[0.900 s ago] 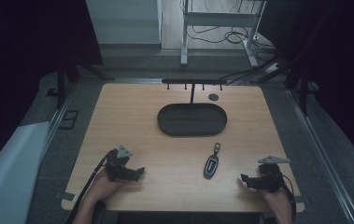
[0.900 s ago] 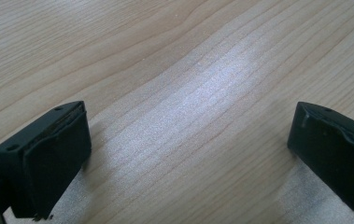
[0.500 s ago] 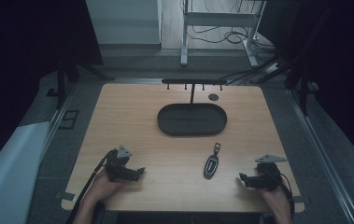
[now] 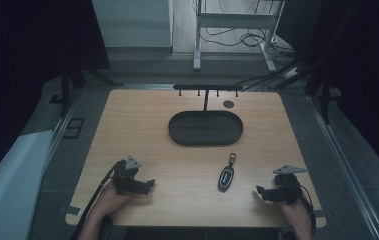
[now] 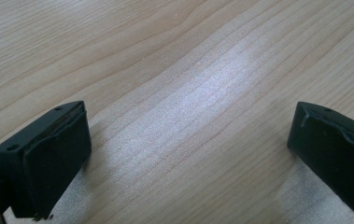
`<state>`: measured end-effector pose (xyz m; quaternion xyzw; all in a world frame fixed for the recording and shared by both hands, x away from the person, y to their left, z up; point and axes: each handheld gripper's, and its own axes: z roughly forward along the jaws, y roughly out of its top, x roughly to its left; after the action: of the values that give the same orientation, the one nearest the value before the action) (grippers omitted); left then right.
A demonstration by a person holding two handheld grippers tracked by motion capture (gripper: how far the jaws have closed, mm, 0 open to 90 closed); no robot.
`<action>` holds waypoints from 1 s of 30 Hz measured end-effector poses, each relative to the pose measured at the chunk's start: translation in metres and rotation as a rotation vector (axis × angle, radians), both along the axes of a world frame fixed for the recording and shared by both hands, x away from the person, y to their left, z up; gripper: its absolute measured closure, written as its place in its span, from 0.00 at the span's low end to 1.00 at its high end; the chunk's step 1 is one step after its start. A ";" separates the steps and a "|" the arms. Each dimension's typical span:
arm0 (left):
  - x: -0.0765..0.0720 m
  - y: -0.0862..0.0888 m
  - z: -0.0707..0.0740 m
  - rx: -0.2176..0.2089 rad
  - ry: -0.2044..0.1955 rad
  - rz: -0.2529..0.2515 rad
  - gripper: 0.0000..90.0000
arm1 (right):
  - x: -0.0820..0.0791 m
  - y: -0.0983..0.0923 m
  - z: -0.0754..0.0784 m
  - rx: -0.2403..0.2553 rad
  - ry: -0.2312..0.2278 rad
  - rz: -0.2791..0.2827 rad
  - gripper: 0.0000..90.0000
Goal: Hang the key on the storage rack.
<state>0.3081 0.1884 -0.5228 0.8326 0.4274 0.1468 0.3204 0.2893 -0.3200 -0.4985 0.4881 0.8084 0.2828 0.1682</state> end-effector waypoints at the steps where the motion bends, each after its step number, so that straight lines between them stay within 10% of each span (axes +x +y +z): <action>1: 0.000 0.000 0.000 0.000 0.000 0.000 0.00 | 0.000 0.001 0.001 0.002 0.004 0.002 0.13; 30: 0.000 0.000 0.000 0.000 0.000 0.000 0.00 | 0.028 0.034 0.021 -0.045 0.176 0.063 0.13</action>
<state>0.3081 0.1884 -0.5229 0.8326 0.4273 0.1469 0.3204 0.3175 -0.2856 -0.4772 0.4816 0.8411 0.2257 0.0988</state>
